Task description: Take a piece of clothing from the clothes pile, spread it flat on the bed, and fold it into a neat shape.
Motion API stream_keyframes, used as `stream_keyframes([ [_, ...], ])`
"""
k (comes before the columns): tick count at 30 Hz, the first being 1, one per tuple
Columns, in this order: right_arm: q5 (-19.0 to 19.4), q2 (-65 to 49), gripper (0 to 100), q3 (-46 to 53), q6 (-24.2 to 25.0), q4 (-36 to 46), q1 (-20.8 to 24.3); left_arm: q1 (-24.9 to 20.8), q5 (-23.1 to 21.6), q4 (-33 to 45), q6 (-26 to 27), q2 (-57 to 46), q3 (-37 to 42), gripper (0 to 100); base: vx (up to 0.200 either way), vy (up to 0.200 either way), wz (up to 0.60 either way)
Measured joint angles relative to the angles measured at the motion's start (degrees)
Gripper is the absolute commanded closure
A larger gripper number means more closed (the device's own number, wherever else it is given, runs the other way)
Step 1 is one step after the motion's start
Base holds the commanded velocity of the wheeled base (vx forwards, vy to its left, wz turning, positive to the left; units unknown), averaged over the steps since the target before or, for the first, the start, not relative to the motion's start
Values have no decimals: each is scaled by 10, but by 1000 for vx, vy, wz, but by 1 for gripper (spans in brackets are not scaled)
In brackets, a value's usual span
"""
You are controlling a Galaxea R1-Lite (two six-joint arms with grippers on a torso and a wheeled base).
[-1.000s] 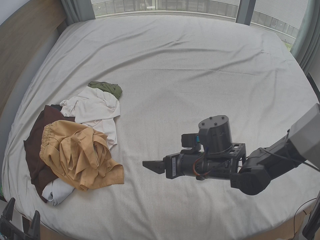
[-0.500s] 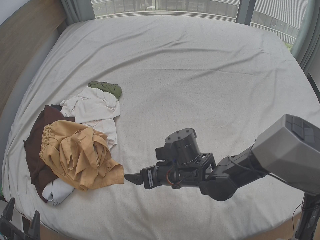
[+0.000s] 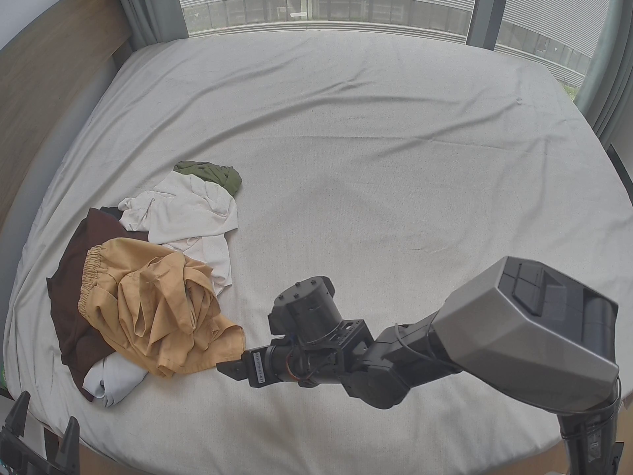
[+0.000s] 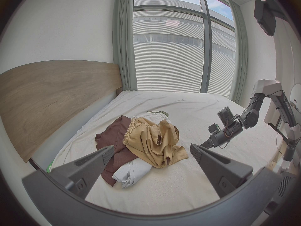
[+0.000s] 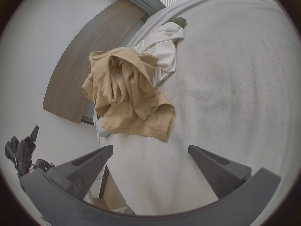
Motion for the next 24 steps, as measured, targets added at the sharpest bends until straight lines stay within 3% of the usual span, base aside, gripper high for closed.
stream_keyframes([
  [13, -30, 82, 0, -170, 50, 129, 14, 0, 0, 0, 0, 0, 0, 0, 0, 0, 0],
  [23, -53, 136, 0, -249, 75, 144, 23, 0, 0, 0, -1, 0, 0, 0, 0, 0, 0],
  [24, -56, 142, 100, -257, 79, 143, 23, 0, 0, 0, -1, 0, 0, 0, 0, 0, 0],
])
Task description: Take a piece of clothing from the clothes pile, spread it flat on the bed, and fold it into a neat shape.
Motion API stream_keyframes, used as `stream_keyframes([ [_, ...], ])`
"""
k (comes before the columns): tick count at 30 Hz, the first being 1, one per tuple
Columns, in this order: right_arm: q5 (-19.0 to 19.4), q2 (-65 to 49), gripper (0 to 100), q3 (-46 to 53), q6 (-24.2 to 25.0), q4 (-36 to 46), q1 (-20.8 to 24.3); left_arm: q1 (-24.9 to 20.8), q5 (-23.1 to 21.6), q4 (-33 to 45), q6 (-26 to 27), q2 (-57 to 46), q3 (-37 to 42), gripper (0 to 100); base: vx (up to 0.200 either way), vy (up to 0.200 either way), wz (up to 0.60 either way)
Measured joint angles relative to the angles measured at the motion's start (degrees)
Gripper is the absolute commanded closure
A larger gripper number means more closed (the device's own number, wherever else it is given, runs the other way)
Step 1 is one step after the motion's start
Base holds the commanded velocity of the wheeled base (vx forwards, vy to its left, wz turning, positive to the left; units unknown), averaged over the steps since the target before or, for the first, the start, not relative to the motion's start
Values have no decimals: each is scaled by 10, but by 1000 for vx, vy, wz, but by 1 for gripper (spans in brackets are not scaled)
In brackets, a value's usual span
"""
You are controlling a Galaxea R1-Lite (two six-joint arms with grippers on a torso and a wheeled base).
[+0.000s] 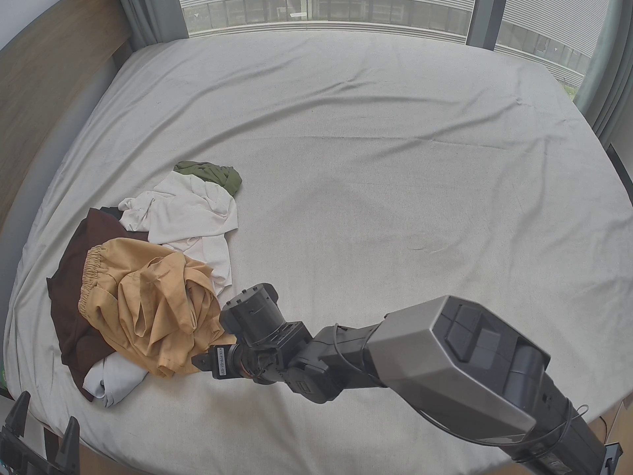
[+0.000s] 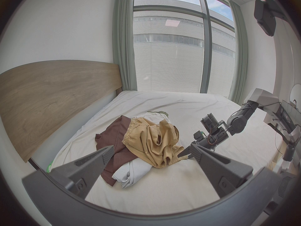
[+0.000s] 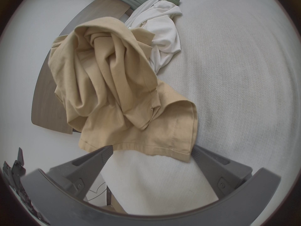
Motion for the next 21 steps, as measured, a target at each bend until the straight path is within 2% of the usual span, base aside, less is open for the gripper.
stream_keyframes([
  [12, -21, 17, 100, -10, 18, 0, -2, 0, 0, 0, 0, 0, 0, 0, 0, 0, 0],
  [21, -36, -10, 100, 33, 19, 0, -6, 0, 0, 0, 0, 0, 0, 0, 0, 0, 0],
])
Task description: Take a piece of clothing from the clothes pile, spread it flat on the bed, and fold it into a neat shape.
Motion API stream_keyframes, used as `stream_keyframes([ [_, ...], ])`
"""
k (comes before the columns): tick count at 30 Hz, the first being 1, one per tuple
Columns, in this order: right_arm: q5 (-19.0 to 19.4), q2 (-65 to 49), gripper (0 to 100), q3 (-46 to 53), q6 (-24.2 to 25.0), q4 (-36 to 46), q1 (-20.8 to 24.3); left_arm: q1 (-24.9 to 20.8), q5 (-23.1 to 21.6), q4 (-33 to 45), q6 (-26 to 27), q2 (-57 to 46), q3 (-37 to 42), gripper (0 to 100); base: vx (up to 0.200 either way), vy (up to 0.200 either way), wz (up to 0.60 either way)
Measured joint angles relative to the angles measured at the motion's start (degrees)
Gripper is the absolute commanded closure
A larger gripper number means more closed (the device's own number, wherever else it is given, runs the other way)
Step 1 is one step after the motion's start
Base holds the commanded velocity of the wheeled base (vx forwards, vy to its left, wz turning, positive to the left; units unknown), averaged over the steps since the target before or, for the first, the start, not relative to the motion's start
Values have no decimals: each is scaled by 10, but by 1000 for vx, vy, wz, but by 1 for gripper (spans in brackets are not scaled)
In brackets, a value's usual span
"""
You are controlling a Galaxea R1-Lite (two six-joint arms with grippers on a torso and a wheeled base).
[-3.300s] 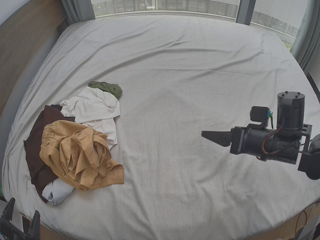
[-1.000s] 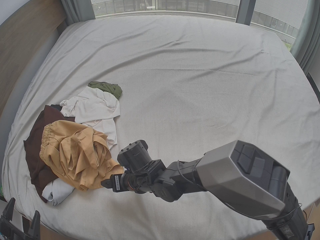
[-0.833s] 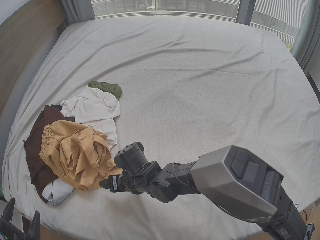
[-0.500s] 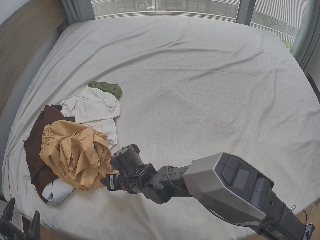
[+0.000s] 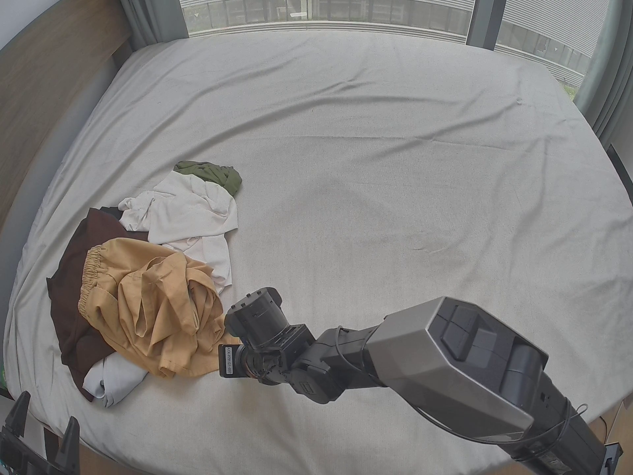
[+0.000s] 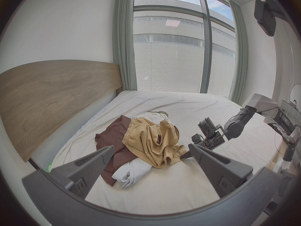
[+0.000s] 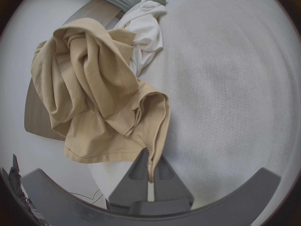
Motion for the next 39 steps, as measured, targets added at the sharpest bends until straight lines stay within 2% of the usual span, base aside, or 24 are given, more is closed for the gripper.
stream_keyframes([
  [11, -11, -69, 100, 130, 0, -26, -14, 0, 0, 0, 1, 0, 0, 0, 0, 0, 0],
  [20, -12, -139, 100, 223, -1, -37, -47, 0, 0, 0, 2, 0, 0, 0, 0, 0, 0],
  [39, -13, -251, 100, 421, -17, -147, -115, 0, 0, 0, 3, 0, 0, 0, 0, 0, 0],
])
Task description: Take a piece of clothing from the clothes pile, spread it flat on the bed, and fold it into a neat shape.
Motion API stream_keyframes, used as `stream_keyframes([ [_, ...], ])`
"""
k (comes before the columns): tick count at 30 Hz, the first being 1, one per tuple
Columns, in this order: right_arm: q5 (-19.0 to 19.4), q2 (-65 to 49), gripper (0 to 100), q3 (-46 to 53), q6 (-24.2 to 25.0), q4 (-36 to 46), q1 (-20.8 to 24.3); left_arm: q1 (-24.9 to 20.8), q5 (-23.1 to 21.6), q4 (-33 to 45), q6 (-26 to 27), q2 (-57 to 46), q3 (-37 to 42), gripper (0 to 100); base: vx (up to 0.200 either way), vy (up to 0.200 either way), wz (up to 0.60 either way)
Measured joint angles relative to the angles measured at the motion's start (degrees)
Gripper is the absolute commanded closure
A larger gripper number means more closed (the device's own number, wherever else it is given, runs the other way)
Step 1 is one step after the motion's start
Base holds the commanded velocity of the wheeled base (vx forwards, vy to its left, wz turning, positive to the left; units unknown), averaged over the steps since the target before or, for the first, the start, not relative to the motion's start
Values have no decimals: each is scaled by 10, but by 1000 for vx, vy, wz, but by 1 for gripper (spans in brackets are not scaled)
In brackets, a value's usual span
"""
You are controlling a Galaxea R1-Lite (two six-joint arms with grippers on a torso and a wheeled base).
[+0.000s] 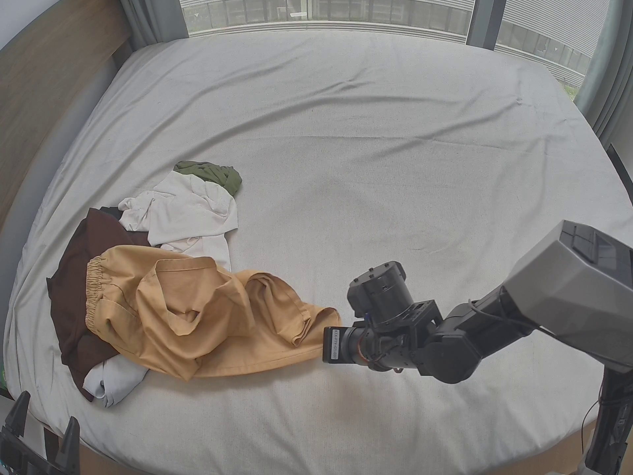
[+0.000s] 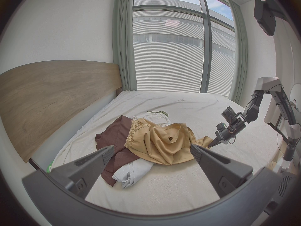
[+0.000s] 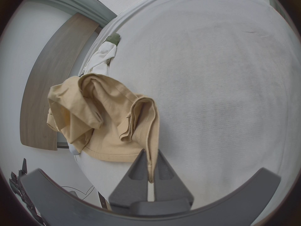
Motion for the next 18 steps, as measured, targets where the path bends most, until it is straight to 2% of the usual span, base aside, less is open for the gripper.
stream_keyframes([
  [10, -12, -59, 100, 82, -2, -13, -23, 0, -1, 0, 0, 0, 0, 0, 0, 0, 0],
  [18, -16, -87, 100, 148, -4, -59, -35, 0, -1, 0, 1, 0, 0, 0, 0, 0, 0],
])
